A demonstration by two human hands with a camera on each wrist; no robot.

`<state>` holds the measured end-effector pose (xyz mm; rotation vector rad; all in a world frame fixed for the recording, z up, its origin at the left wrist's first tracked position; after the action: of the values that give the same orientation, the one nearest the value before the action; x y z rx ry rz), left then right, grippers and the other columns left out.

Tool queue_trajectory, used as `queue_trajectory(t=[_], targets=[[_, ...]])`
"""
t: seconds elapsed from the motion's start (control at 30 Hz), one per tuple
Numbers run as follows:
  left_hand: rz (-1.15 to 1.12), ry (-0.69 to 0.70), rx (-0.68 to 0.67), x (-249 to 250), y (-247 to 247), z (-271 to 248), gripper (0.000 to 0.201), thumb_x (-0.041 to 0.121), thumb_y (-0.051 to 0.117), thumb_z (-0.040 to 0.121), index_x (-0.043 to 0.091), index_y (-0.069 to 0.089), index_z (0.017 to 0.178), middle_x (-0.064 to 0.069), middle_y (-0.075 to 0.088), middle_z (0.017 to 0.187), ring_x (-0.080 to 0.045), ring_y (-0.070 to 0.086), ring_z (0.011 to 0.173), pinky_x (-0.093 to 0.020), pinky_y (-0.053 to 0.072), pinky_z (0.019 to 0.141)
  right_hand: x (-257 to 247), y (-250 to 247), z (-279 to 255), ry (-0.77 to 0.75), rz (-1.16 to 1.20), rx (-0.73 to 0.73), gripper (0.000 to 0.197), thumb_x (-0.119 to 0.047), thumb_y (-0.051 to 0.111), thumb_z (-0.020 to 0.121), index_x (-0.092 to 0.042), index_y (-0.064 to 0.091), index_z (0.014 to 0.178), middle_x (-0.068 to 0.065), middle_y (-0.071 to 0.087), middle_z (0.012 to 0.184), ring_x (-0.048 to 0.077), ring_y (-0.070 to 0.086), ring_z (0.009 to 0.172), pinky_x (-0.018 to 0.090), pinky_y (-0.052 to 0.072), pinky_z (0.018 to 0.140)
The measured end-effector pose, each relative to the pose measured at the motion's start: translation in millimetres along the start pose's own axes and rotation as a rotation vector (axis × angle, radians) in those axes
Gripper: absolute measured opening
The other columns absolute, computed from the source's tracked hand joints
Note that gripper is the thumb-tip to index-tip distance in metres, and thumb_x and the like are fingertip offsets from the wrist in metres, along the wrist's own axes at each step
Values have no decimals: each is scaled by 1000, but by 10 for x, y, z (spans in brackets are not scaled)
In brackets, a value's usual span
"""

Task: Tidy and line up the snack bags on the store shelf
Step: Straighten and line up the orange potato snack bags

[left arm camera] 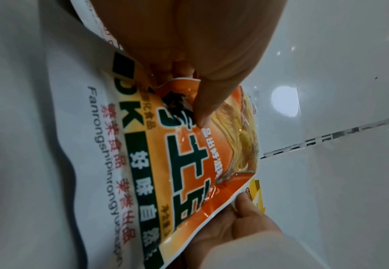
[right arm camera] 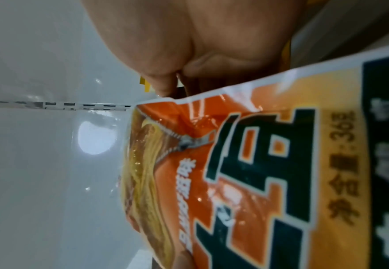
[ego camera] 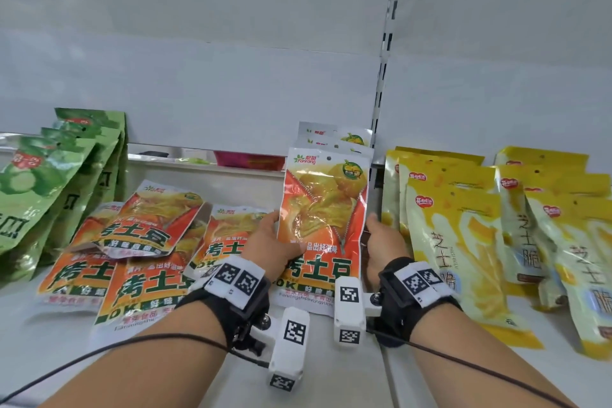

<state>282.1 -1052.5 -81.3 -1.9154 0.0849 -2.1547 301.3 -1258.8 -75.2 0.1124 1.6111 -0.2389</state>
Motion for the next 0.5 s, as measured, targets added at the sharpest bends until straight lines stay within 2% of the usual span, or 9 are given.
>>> queue_trajectory(t=[0.03, 0.07, 0.13, 0.2, 0.27, 0.33, 0.37, 0.43, 0.5], targets=[[20, 0, -1, -3, 0, 5, 81, 9, 78, 75, 16, 35, 144, -14, 56, 133, -35, 59, 113, -48, 50, 95, 38, 20, 1, 31, 39, -5, 55, -51, 37, 95, -3, 63, 103, 28, 63, 112, 37, 63, 99, 51, 48, 95], [46, 2, -4, -1, 3, 7, 81, 10, 78, 76, 17, 35, 143, -14, 56, 132, -35, 60, 111, -47, 51, 93, 80, 45, 29, 61, 65, -25, 70, -61, 34, 92, 1, 61, 105, 27, 65, 109, 37, 64, 98, 53, 48, 94], [113, -4, -4, -1, 13, -7, 80, 14, 77, 77, 19, 34, 143, -14, 58, 130, -32, 63, 105, -44, 55, 88, 88, 96, 41, 83, 67, -72, 76, -71, 30, 86, -8, 59, 117, 21, 63, 115, 37, 60, 106, 51, 44, 99], [165, -5, 7, -1, 15, -30, 79, 16, 76, 78, 22, 33, 143, -14, 60, 126, -27, 66, 96, -37, 58, 78, 36, 99, 44, 57, 75, -87, 67, -67, 34, 89, -11, 59, 117, 22, 61, 121, 38, 58, 111, 49, 44, 100], [198, -2, 26, 5, 10, -44, 77, 18, 75, 79, 23, 33, 143, -13, 61, 120, -19, 66, 82, -27, 55, 61, -49, 63, 55, -3, 66, -71, 49, -55, 41, 93, -12, 63, 101, 23, 60, 122, 38, 57, 114, 45, 47, 97], [205, -4, 54, 9, -8, -51, 77, 17, 75, 79, 23, 33, 143, -10, 59, 117, -14, 62, 71, -20, 48, 48, -108, 44, 46, -35, 23, -60, 39, -50, 43, 94, -16, 58, 82, 23, 62, 112, 39, 57, 113, 45, 47, 96], [200, -5, 63, 9, -14, -57, 78, 17, 75, 79, 23, 32, 143, -9, 57, 118, -12, 60, 69, -18, 46, 45, -139, 34, 26, -48, -3, -52, 42, -50, 43, 93, -12, 58, 84, 21, 61, 105, 39, 58, 110, 46, 47, 96], [183, -2, 67, 21, -15, -76, 83, 15, 76, 77, 22, 30, 145, -7, 52, 126, -12, 61, 78, -17, 47, 46, -174, -6, 36, -73, -19, -21, 45, -49, 43, 91, -6, 55, 95, 19, 56, 100, 39, 60, 103, 47, 46, 96], [161, -3, 79, 43, -29, -99, 87, 14, 78, 75, 22, 29, 145, -8, 47, 135, -24, 62, 98, -29, 56, 63, -239, -55, 3, -109, -10, 21, 28, -45, 47, 88, -17, 50, 88, 17, 53, 105, 35, 58, 102, 43, 45, 94]])
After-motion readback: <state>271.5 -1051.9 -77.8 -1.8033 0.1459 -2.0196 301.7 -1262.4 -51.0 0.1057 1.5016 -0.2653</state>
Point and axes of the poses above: each hand's wrist, its own z-axis towards the middle knuckle, its own y-axis out of the palm, x = y × z, the point moved 9 cm from there along z, towards the middle knuckle
